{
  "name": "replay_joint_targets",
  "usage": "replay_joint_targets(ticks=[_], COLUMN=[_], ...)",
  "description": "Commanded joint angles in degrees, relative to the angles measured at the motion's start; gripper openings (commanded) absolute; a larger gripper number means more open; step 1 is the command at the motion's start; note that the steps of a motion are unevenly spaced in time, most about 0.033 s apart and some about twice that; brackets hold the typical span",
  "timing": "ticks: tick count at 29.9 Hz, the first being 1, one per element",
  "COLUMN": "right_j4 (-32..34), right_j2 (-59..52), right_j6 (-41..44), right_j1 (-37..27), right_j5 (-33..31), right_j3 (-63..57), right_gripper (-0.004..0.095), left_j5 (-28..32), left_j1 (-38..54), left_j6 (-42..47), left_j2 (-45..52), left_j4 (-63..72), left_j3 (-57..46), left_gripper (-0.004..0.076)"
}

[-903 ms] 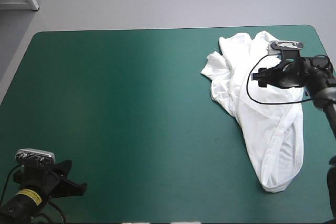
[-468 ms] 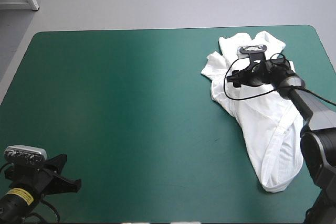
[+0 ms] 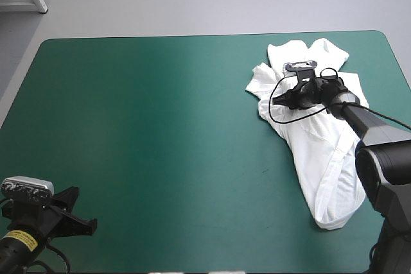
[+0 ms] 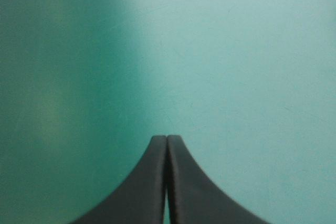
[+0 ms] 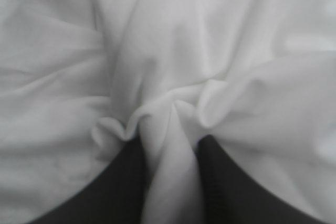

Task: Fold the cloth

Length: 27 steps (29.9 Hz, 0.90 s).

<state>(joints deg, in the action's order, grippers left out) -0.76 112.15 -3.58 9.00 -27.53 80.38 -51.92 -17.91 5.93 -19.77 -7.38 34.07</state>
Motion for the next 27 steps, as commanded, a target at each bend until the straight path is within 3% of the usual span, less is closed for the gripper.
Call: replay_joint_targets(ticks=[1,10,16,20,23,27], right_j4=[-4.25,-5.61,-5.92,-11.61,-15.01,-14.65], right_j2=[-1.08,-3.61,-5.34,-6.71,-8.23,-8.9], right_j6=[-9.39,-22.22,-23.18,-26.5,-30.07,-31.03], right_j1=[1.03,12.19,22.69,29.04,35.6,44.18], right_j5=[-1.22,-6.81,-19.31,-26.94,-25.58,-20.68], right_j3=[0.57,4.99,6.99,6.99,7.02,7.9], right_gripper=[-0.0008,-0.0018,-0.0018,-0.0018,-0.0018,-0.0018], left_j5=[3.34,3.1,1.22,0.26,0.16,0.13], left_j1=[0.07,0.07,0.07,0.07,0.07,0.07], left_j6=[-0.01,0.6,0.6,0.6,0.6,0.6], left_j2=[-0.53,-0.53,-0.53,-0.53,-0.53,-0.53], left_j4=[-0.13,-6.75,-14.74,-16.07,-15.65,-14.99], left_j3=[1.95,5.58,11.4,13.19,13.19,13.19], left_gripper=[-0.0009,-0.001,-0.001,-0.001,-0.001,-0.001])
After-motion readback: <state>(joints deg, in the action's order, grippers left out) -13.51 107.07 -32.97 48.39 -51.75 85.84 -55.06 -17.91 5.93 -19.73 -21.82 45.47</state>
